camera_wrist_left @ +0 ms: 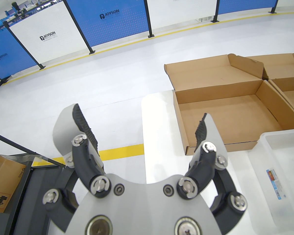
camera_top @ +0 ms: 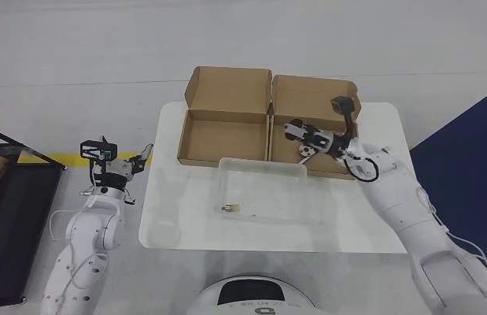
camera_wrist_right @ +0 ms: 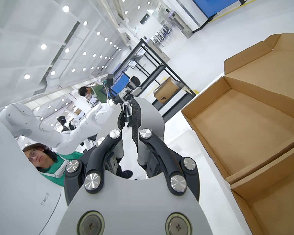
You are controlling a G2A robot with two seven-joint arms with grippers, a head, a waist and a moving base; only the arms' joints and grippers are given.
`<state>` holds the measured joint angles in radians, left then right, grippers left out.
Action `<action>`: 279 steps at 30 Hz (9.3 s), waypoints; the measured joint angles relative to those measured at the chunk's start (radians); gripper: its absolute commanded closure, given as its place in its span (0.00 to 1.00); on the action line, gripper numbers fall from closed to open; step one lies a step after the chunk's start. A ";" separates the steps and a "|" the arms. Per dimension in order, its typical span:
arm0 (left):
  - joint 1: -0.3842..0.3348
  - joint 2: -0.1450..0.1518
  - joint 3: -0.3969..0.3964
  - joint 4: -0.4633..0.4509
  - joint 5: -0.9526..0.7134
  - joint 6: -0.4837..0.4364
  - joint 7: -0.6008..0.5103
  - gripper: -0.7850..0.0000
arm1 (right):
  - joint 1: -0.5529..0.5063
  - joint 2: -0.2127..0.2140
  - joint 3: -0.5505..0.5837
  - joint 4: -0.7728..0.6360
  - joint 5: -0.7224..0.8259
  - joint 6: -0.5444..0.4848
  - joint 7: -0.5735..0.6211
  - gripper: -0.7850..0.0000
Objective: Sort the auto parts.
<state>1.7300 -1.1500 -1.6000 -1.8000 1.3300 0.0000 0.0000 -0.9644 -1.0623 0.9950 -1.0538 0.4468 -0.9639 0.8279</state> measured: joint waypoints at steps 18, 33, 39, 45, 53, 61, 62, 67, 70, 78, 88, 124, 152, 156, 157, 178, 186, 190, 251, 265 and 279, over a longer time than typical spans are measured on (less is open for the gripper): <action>0.000 0.000 0.000 0.000 0.000 0.000 0.000 0.00 | 0.049 -0.040 0.104 0.094 0.762 0.608 0.637 1.00; 0.000 0.000 0.000 0.000 0.000 0.000 0.000 0.00 | 0.067 -0.110 0.148 0.149 0.574 0.574 0.603 1.00; 0.000 0.000 0.000 0.000 0.000 0.000 0.000 0.00 | 0.121 -0.145 0.057 0.230 0.366 0.439 0.467 1.00; 0.000 0.000 0.000 0.000 0.000 0.000 0.000 0.00 | 0.200 -0.220 -0.112 0.345 0.215 0.431 0.343 1.00; 0.000 0.000 0.000 0.000 0.000 0.000 0.000 0.00 | 0.294 -0.305 -0.292 0.450 -0.137 0.524 -0.028 1.00; 0.000 0.000 0.000 0.000 0.000 0.000 0.000 0.00 | 0.333 -0.354 -0.387 0.482 -0.423 0.717 -0.322 0.86; 0.000 0.000 0.000 0.000 0.000 0.000 0.000 0.00 | 0.334 -0.359 -0.393 0.486 -0.428 0.735 -0.322 0.81; 0.000 0.000 0.000 0.000 0.000 0.000 0.000 0.00 | 0.343 -0.381 -0.414 0.512 -0.484 0.803 -0.336 0.52; 0.000 0.000 0.000 0.000 0.000 0.000 0.000 0.00 | 0.344 -0.392 -0.412 0.524 -0.484 0.790 -0.333 0.00; 0.000 0.000 0.000 0.000 0.000 0.000 0.000 0.00 | 0.326 -0.352 -0.305 0.529 -0.365 0.411 -0.227 0.00; 0.000 0.000 0.000 0.000 0.000 0.000 0.000 0.00 | 0.154 -0.187 -0.054 0.357 -0.168 -0.046 -0.011 0.00; -0.102 -0.008 0.249 -0.078 0.462 -0.097 -0.115 0.00 | -0.029 -0.069 0.104 0.087 -0.111 0.011 0.040 0.00; -0.473 -0.004 0.594 0.112 0.278 -1.012 -0.557 0.22 | -0.029 -0.069 0.104 0.087 -0.111 0.011 0.040 0.00; -0.522 -0.021 0.672 0.173 0.267 -0.998 -0.607 0.26 | -0.029 -0.069 0.104 0.087 -0.111 0.011 0.040 0.00; -0.533 -0.026 0.687 0.186 0.263 -0.983 -0.623 0.31 | -0.029 -0.069 0.104 0.087 -0.111 0.011 0.040 0.00; -0.574 0.013 0.693 0.130 0.035 -0.962 -0.613 0.31 | -0.029 -0.069 0.104 0.087 -0.111 0.011 0.040 0.00; -0.550 0.001 0.735 0.139 0.293 -0.644 -0.516 0.41 | -0.029 -0.069 0.104 0.087 -0.111 0.011 0.040 0.00; -0.597 -0.028 0.833 0.220 0.362 -0.605 -0.569 0.31 | -0.029 -0.069 0.104 0.087 -0.111 0.011 0.040 0.00; -0.767 -0.155 1.027 0.501 0.164 -0.696 -0.771 1.00 | -0.029 -0.069 0.104 0.087 -0.111 0.011 0.040 0.00; -0.676 -0.113 0.942 0.391 0.138 -0.725 -0.816 0.00 | -0.029 -0.069 0.104 0.087 -0.111 0.011 0.040 0.00; -0.713 -0.142 0.954 0.445 -0.105 -0.676 -1.029 0.58 | -0.029 -0.069 0.104 0.087 -0.111 0.011 0.040 0.00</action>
<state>1.0169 -1.2921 -0.6460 -1.3548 1.2247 -0.6757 -1.0294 -0.9932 -1.1315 1.0991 -0.9671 0.3355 -0.9526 0.8676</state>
